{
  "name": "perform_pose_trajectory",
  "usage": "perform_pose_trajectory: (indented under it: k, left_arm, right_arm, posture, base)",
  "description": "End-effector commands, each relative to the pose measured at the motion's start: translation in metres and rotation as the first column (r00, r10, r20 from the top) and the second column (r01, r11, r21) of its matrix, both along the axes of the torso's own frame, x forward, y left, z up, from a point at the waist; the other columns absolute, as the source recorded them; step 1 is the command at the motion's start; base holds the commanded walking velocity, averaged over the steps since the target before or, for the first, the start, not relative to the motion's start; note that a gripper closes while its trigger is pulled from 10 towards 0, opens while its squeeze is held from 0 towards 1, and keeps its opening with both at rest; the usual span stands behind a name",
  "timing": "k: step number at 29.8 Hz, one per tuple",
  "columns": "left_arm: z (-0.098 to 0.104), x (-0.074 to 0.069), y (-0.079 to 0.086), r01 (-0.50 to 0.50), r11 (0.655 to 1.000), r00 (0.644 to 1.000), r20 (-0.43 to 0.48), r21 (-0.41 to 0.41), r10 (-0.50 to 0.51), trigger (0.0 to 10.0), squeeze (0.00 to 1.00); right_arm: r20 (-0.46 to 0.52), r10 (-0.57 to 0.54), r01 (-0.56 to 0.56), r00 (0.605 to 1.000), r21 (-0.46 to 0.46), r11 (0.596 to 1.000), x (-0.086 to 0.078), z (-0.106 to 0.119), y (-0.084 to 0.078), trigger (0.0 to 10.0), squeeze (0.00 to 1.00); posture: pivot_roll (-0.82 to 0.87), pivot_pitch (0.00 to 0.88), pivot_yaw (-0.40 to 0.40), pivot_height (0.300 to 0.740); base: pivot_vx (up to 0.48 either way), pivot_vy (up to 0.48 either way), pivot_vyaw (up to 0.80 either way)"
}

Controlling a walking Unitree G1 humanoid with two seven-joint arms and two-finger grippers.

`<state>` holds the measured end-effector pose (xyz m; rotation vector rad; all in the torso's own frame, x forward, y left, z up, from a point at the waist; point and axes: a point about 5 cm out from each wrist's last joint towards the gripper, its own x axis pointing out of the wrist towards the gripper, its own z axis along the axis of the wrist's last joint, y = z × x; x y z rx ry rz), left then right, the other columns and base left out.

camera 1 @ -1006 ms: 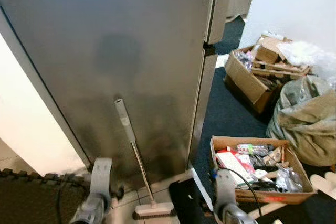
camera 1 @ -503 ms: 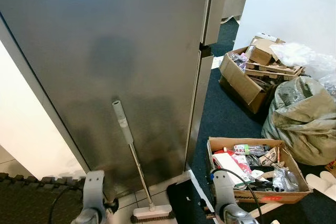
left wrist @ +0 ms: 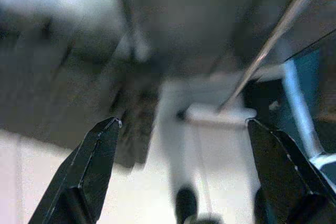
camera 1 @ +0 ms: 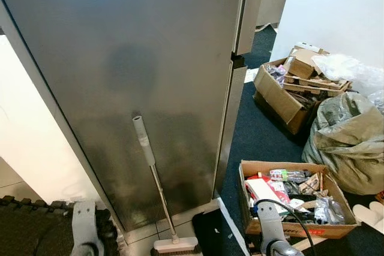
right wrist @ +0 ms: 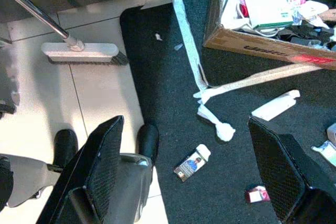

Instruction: Sweep floor

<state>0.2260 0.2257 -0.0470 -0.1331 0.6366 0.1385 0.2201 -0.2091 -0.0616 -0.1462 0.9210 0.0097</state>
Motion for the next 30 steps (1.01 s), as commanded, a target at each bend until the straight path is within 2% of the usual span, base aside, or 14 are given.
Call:
perform_pose_trajectory:
  k: [1,5,10,11,12,13,19,22,25,26,28,30]
  left_arm:
    - [0.011,0.012,0.002,0.055,0.998,0.995,0.080,0.011,-0.056,10.0,0.00]
    - [0.027,0.028,0.002,0.120,0.993,0.976,0.185,0.006,-0.119,10.0,0.00]
    - [0.031,0.031,0.003,0.135,0.991,0.970,0.203,0.001,-0.132,10.0,0.00]
    - [0.033,0.033,0.003,0.148,0.989,0.966,0.217,-0.008,-0.143,10.0,0.94]
    - [0.033,0.033,0.003,0.148,0.989,0.966,0.217,-0.008,-0.143,10.0,0.94]
    - [0.035,0.034,0.004,0.162,0.987,0.961,0.226,-0.002,-0.157,10.0,1.00]
    - [0.047,0.045,0.001,0.192,0.981,0.931,0.320,-0.024,-0.174,10.0,1.00]
    - [0.068,0.063,-0.011,0.265,0.964,0.868,0.436,-0.001,-0.238,10.0,1.00]
    - [0.074,0.068,-0.013,0.278,0.961,0.853,0.457,0.012,-0.252,10.0,1.00]
    - [0.079,0.073,-0.015,0.292,0.956,0.838,0.476,0.025,-0.268,10.0,0.00]
    - [0.086,0.079,-0.017,0.296,0.953,0.823,0.488,0.066,-0.290,10.0,0.00]
    - [0.088,0.081,-0.016,0.288,0.954,0.824,0.486,0.086,-0.292,10.0,0.00]
  right_arm:
    - [-0.024,0.015,-0.015,1.000,-0.006,1.000,-0.003,-0.003,0.003,10.0,0.00]
    - [-0.028,0.025,-0.025,0.999,-0.010,1.000,-0.003,-0.003,0.004,10.0,0.00]
    - [-0.029,0.026,-0.027,0.999,-0.012,1.000,-0.003,-0.003,0.003,10.0,0.00]
    - [-0.031,0.029,-0.029,0.999,-0.014,0.999,-0.003,-0.003,0.003,10.0,0.00]
    - [-0.031,0.029,-0.029,0.999,-0.014,0.999,-0.003,-0.003,0.003,10.0,0.00]
    - [-0.035,0.031,-0.031,0.999,-0.017,0.999,-0.004,-0.003,0.002,10.0,0.00]
    - [-0.041,0.027,-0.028,0.999,-0.017,0.999,-0.006,-0.004,0.001,10.0,0.00]
    - [-0.039,0.029,-0.030,0.999,-0.016,0.999,-0.006,-0.004,0.001,10.0,0.00]
    - [-0.039,0.031,-0.032,0.999,-0.016,0.999,-0.005,-0.004,0.001,10.0,0.00]
    - [-0.037,0.034,-0.035,0.999,-0.017,0.999,-0.005,-0.003,0.000,10.0,0.00]
    - [-0.035,0.037,-0.038,0.999,-0.020,0.999,-0.004,-0.003,0.000,10.0,0.00]
    - [-0.035,0.038,-0.039,0.999,-0.021,0.999,-0.004,-0.003,0.000,10.0,0.00]
  posture:
    - [0.00,0.000,0.015,0.740]
    - [0.00,0.000,0.014,0.740]
    - [0.00,0.000,0.013,0.740]
    - [0.00,0.000,0.012,0.740]
    - [0.00,0.000,0.012,0.740]
    - [0.00,0.000,0.011,0.740]
    - [0.00,0.000,0.005,0.740]
    - [-0.01,0.000,0.000,0.740]
    - [-0.01,0.000,-0.002,0.740]
    - [-0.01,0.000,-0.005,0.740]
    - [-0.01,0.000,-0.005,0.740]
    - [-0.01,0.000,-0.006,0.740]
  base:
    - [0.000,0.000,0.00]
    - [0.000,0.000,0.00]
    - [0.000,0.000,0.00]
    - [0.000,0.000,0.00]
    - [0.000,0.000,0.00]
    - [0.000,0.000,0.00]
    - [0.000,0.000,0.00]
    - [0.000,0.000,0.00]
    - [0.000,0.000,0.00]
    - [0.000,0.000,0.00]
    - [0.000,0.000,0.00]
    - [0.000,0.000,0.00]
